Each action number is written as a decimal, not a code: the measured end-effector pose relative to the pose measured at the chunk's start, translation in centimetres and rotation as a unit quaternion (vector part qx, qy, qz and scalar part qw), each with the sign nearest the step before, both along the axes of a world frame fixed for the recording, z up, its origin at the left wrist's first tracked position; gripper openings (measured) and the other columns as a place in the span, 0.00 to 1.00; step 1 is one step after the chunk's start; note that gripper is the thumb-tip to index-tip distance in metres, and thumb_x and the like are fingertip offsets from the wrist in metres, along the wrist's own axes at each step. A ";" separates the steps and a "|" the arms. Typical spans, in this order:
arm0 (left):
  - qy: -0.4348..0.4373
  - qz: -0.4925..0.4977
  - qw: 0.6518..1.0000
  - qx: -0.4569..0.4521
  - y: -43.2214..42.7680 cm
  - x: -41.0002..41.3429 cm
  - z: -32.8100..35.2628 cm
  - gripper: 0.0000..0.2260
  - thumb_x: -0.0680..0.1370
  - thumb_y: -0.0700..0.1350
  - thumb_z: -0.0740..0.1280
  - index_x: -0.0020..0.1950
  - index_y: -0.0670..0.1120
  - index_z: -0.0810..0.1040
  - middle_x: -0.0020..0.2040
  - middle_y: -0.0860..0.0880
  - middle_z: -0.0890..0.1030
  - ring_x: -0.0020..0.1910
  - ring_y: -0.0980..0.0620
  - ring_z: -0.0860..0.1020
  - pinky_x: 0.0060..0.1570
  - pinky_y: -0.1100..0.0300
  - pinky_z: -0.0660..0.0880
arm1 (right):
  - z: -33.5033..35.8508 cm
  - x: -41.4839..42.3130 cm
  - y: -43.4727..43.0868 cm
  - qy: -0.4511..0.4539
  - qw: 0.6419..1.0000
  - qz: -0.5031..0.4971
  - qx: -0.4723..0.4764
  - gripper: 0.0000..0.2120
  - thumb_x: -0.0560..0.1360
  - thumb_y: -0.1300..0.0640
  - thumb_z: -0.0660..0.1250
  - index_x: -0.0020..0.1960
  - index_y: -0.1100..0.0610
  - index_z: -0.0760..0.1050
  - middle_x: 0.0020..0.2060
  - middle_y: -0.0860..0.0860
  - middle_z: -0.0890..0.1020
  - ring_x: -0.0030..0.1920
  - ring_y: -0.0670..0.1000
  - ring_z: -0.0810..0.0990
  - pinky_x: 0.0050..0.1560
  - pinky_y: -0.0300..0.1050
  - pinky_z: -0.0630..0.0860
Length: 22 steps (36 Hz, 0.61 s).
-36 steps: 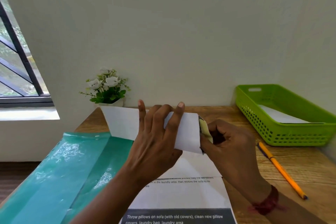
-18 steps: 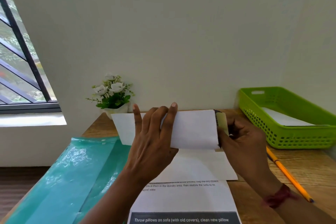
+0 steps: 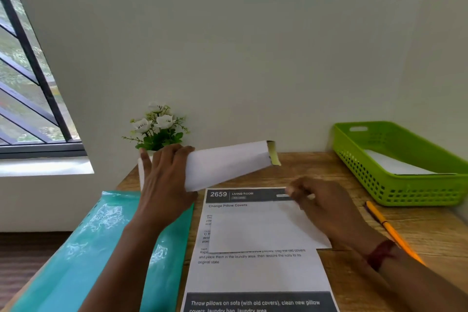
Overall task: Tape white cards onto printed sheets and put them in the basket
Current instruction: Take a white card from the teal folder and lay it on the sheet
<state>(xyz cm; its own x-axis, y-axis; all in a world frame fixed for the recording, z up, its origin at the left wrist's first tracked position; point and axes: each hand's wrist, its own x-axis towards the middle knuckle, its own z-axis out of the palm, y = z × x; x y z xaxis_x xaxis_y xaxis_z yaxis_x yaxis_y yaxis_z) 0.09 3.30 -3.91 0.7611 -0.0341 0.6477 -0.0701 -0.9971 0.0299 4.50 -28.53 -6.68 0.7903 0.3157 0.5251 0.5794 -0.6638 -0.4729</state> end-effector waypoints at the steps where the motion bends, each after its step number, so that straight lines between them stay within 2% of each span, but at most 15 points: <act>1: 0.012 0.008 1.000 -0.004 0.4 0.1 -0.2 0.40 0.57 0.48 0.81 0.67 0.47 0.69 0.62 0.44 0.72 0.64 0.42 0.67 0.73 0.33 0.45 | -0.2 -0.1 0.1 0.004 0.997 0.029 -0.068 0.21 0.74 0.31 0.55 0.51 0.43 0.78 0.43 0.33 0.78 0.44 0.33 0.74 0.44 0.38 0.70; 2: 0.027 0.013 1.000 -0.007 0.6 0.3 -0.5 0.40 0.58 0.49 0.80 0.67 0.48 0.68 0.63 0.45 0.71 0.65 0.43 0.67 0.73 0.34 0.44 | -0.4 -0.3 0.2 0.024 0.991 0.061 -0.118 0.26 0.72 0.28 0.54 0.59 0.43 0.76 0.50 0.34 0.75 0.50 0.33 0.72 0.50 0.39 0.70; 4: 0.063 0.014 0.998 -0.013 0.8 0.5 -1.0 0.40 0.60 0.50 0.79 0.68 0.51 0.65 0.65 0.47 0.69 0.67 0.45 0.64 0.73 0.34 0.41 | -1.2 -0.7 0.7 0.058 0.972 0.101 -0.205 0.34 0.71 0.26 0.52 0.70 0.43 0.66 0.62 0.38 0.71 0.63 0.39 0.67 0.63 0.44 0.67; 6: 0.097 0.014 0.995 -0.026 0.9 0.7 -1.3 0.40 0.63 0.52 0.77 0.70 0.52 0.62 0.68 0.48 0.65 0.71 0.45 0.59 0.72 0.33 0.37 | -1.8 -1.1 1.1 0.045 0.958 0.116 -0.259 0.36 0.72 0.26 0.51 0.74 0.43 0.60 0.69 0.40 0.67 0.70 0.42 0.61 0.71 0.46 0.60; 8: 0.126 0.014 0.991 -0.041 0.9 0.9 -1.6 0.40 0.65 0.52 0.76 0.72 0.52 0.59 0.71 0.49 0.62 0.74 0.45 0.55 0.71 0.32 0.35 | -1.9 -1.3 1.3 0.047 0.955 0.114 -0.270 0.35 0.73 0.27 0.52 0.75 0.43 0.58 0.70 0.41 0.65 0.72 0.43 0.59 0.72 0.46 0.56; 15: 0.172 0.026 0.983 -0.061 1.5 1.2 -2.1 0.39 0.66 0.49 0.75 0.72 0.52 0.56 0.70 0.49 0.60 0.74 0.45 0.53 0.71 0.29 0.38 | -1.9 -0.8 1.2 0.069 0.965 0.107 -0.229 0.37 0.69 0.25 0.54 0.73 0.41 0.61 0.57 0.39 0.65 0.61 0.42 0.65 0.63 0.43 0.63; 17: 0.177 0.028 0.982 -0.066 1.6 1.2 -2.2 0.40 0.66 0.48 0.75 0.72 0.52 0.56 0.70 0.49 0.60 0.74 0.45 0.53 0.71 0.30 0.38 | -1.9 -0.5 1.1 0.075 0.975 0.096 -0.184 0.31 0.71 0.31 0.61 0.71 0.41 0.64 0.55 0.39 0.66 0.56 0.42 0.69 0.58 0.40 0.67; 19: 0.179 0.030 0.981 -0.068 1.8 1.2 -2.3 0.40 0.66 0.48 0.75 0.72 0.52 0.55 0.69 0.49 0.60 0.74 0.45 0.53 0.71 0.30 0.38 | -1.6 -0.2 1.0 0.085 0.987 0.060 -0.119 0.24 0.74 0.40 0.68 0.67 0.43 0.69 0.52 0.41 0.68 0.51 0.43 0.71 0.48 0.31 0.66; 20: 0.181 0.031 0.981 -0.069 1.8 1.2 -2.4 0.40 0.66 0.48 0.75 0.72 0.52 0.55 0.69 0.49 0.60 0.73 0.45 0.53 0.71 0.30 0.38 | -1.3 0.0 0.8 0.091 0.990 0.038 -0.099 0.20 0.74 0.44 0.69 0.65 0.44 0.72 0.50 0.42 0.70 0.50 0.43 0.71 0.45 0.30 0.64; 22: 0.181 0.033 0.980 -0.073 1.9 1.3 -2.4 0.40 0.66 0.48 0.75 0.71 0.52 0.55 0.69 0.49 0.60 0.73 0.45 0.53 0.71 0.30 0.38 | -0.7 0.4 0.3 0.101 0.991 0.004 -0.083 0.15 0.76 0.48 0.68 0.62 0.46 0.75 0.48 0.45 0.73 0.50 0.46 0.73 0.44 0.36 0.65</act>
